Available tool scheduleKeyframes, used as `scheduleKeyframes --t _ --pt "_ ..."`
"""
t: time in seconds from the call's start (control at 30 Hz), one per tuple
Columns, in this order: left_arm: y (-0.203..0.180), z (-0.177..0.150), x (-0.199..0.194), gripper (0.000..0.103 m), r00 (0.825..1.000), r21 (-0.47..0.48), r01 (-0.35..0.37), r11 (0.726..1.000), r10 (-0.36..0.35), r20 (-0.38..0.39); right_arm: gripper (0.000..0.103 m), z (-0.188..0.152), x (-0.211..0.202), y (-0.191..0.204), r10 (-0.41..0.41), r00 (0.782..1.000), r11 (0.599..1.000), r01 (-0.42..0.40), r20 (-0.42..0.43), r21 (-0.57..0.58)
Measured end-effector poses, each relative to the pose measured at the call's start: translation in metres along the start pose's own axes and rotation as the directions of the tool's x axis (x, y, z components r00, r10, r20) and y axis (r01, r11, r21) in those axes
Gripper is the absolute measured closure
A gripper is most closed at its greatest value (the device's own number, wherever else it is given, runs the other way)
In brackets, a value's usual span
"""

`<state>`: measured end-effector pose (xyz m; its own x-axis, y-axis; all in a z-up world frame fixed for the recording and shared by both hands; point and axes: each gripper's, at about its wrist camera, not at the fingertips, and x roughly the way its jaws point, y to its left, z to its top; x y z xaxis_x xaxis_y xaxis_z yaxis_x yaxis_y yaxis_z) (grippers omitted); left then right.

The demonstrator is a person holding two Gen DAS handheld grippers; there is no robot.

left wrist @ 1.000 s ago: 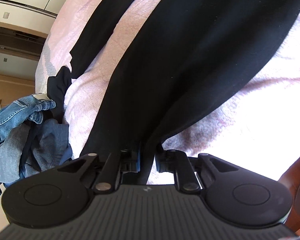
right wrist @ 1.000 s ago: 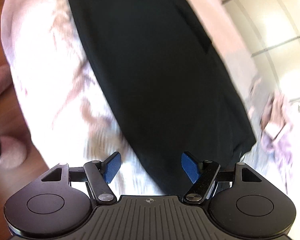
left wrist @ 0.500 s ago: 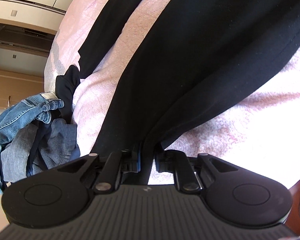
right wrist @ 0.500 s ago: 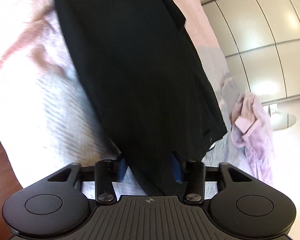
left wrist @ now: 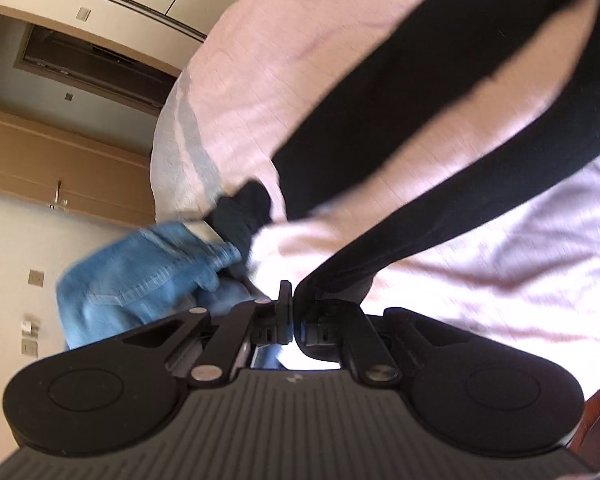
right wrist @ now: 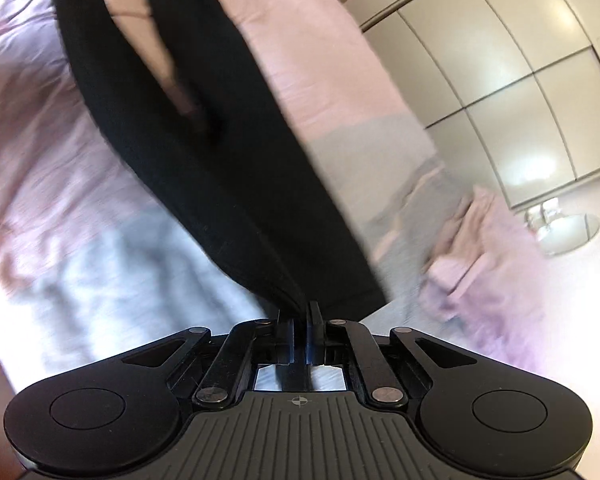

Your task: Fold clothes

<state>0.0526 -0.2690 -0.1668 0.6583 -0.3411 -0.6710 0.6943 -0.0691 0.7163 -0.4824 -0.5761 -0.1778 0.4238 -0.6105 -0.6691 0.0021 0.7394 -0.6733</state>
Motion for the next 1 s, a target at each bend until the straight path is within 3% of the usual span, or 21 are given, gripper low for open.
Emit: scheduleKeyframes --t 0.23,0.5,0.77,0.9,0.97,1.0 --pt "0.056 0.089 0.080 0.099 0.993 0.109 0.115 0.987 -0.114 -0.013 0.100 0.054 0.081 -0.086 0.046 0.997 0.997 -0.049 -0.059 -0.063" --pt "0.058 0.165 0.205 0.099 0.965 0.230 0.258 0.938 -0.242 -0.098 0.100 0.082 0.202 -0.142 0.171 0.966 0.981 -0.184 -0.192 -0.053" --pt "0.032 0.217 0.294 0.099 0.947 0.278 0.308 0.910 -0.267 -0.176 0.100 0.083 0.292 -0.155 0.294 0.925 0.953 -0.303 -0.240 -0.003" --pt "0.008 0.223 0.334 0.091 0.937 0.299 0.314 0.901 -0.245 -0.248 0.098 0.073 0.348 -0.148 0.393 0.880 0.919 -0.384 -0.266 0.085" --pt "0.001 0.223 0.345 0.080 0.942 0.308 0.277 0.910 -0.196 -0.271 0.088 0.067 0.362 -0.142 0.396 0.879 0.918 -0.376 -0.267 0.125" --pt "0.000 0.222 0.347 0.078 0.944 0.307 0.259 0.916 -0.174 -0.279 0.077 0.065 0.364 -0.144 0.374 0.891 0.927 -0.347 -0.258 0.145"
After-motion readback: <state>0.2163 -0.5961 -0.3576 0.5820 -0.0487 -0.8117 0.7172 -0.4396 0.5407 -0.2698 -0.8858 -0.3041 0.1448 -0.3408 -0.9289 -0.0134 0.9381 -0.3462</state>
